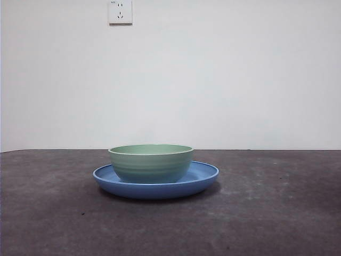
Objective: Place the green bowl on the blue plate
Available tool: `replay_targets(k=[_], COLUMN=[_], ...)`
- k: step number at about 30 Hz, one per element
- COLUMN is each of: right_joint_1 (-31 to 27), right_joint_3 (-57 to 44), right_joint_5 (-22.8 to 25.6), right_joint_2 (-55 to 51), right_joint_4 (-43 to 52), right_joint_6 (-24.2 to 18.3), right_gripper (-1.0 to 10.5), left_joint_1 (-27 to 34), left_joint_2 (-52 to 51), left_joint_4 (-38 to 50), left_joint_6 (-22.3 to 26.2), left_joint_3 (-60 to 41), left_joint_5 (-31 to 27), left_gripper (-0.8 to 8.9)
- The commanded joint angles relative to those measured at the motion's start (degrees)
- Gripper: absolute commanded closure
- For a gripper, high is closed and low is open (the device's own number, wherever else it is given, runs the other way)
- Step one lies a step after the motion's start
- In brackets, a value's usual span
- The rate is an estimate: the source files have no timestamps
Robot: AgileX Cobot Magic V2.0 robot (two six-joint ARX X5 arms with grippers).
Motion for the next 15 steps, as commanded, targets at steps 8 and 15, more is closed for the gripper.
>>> replay_targets(k=[8, 15], right_joint_1=[0.44, 0.44], right_joint_3=[1.05, 1.05], right_joint_5=[-0.11, -0.11], right_joint_2=[0.37, 0.37], right_joint_4=[0.42, 0.48], right_joint_6=[-0.81, -0.81], right_gripper=[9.4, 9.4], left_joint_1=[0.09, -0.07], left_joint_2=[-8.61, -9.16], left_joint_4=[0.09, 0.24], left_joint_6=[-1.55, -1.77], left_joint_3=[-12.15, -15.85], left_joint_5=[0.04, 0.37], left_gripper=[8.04, 8.03])
